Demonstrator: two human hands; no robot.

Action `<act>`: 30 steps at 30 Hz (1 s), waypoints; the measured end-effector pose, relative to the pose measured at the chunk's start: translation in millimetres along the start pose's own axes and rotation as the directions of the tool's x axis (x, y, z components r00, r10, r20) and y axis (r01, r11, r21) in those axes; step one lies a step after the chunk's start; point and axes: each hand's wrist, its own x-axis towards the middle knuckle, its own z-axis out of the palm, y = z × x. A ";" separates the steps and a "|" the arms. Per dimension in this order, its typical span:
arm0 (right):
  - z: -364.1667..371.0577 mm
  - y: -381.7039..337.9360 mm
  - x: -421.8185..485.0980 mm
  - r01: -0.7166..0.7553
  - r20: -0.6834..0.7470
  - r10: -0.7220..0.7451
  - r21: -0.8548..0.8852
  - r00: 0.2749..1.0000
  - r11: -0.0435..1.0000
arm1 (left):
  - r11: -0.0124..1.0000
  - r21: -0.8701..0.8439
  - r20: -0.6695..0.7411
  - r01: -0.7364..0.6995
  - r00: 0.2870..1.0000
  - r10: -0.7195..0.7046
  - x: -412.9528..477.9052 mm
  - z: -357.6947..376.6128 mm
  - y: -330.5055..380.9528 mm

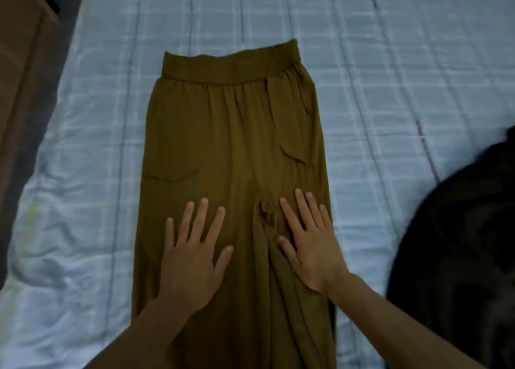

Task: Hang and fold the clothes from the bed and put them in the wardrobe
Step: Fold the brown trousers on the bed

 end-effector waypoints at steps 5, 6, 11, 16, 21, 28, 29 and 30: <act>17.3 -10.1 -64.8 -0.001 -0.007 0.001 0.013 1.000 1.000 | 1.000 -0.004 0.001 -0.003 1.000 0.003 -65.7 17.8 11.2; 20.0 -12.1 -72.4 -0.001 -0.008 0.001 0.030 1.000 1.000 | 1.000 -0.010 0.007 0.006 1.000 -0.006 -75.4 19.2 13.6; 31.2 -20.1 -117.5 0.012 -0.047 -0.007 0.120 0.999 0.993 | 0.999 -0.020 0.024 0.041 0.999 -0.041 -138.6 34.0 35.7; 40.9 -27.1 -178.1 -0.026 -0.095 0.049 0.223 0.994 0.974 | 0.999 -0.034 0.035 0.039 0.999 -0.037 -212.3 53.7 65.2; 45.7 -42.8 -234.4 -0.137 -0.146 0.184 0.286 0.972 0.948 | 0.994 -0.082 0.050 0.072 0.996 -0.068 -260.8 61.0 86.5; 46.4 -47.6 -239.9 -0.318 -0.051 0.414 0.558 0.909 0.767 | 0.983 -0.167 0.002 0.073 0.997 -0.074 -277.5 69.3 93.8; 44.6 -46.3 -238.1 -0.315 -0.060 0.423 0.573 0.904 0.756 | 0.983 -0.169 -0.006 0.073 0.997 -0.075 -278.5 69.2 94.4; 42.0 -45.6 -237.6 -0.309 -0.078 0.426 0.575 0.901 0.758 | 0.981 -0.175 -0.012 0.081 0.996 -0.084 -279.2 68.0 95.7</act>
